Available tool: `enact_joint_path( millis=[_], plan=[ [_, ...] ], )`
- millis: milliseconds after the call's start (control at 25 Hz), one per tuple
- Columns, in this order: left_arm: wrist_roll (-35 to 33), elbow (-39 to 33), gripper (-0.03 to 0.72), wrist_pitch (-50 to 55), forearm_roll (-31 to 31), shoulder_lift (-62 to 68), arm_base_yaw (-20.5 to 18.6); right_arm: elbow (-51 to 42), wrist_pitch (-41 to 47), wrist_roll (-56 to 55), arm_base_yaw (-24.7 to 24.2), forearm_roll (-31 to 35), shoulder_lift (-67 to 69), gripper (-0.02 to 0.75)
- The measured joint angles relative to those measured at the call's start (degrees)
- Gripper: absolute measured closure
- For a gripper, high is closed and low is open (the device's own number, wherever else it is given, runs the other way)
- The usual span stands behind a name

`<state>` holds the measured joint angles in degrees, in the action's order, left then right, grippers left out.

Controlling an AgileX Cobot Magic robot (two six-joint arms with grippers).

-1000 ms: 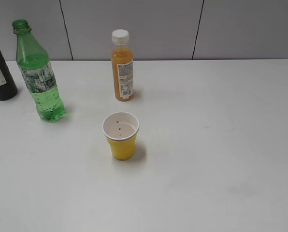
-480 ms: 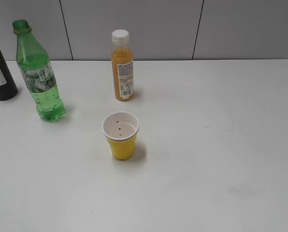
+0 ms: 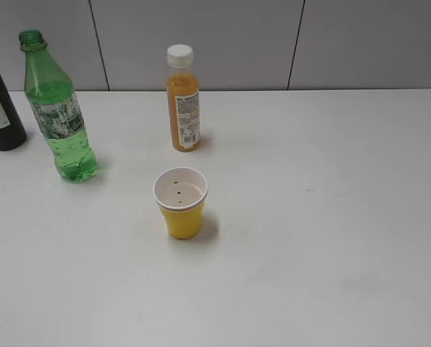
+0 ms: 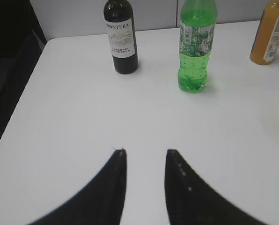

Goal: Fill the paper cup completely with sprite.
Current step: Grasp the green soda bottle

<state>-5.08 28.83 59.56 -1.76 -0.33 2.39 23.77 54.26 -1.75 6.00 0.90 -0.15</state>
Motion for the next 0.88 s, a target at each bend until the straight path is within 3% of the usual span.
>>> enact_joint_path(
  millis=[720, 880],
  plan=[
    [0.00, 0.00, 0.460, 0.00, 0.05, 0.00, 0.00, -0.04, 0.00, 0.12, 0.00, 0.00, 0.00, 0.144],
    [0.00, 0.00, 0.384, 0.00, 0.16, 0.00, 0.00, -0.04, 0.00, 0.12, 0.00, 0.00, 0.00, 0.144]
  ],
)
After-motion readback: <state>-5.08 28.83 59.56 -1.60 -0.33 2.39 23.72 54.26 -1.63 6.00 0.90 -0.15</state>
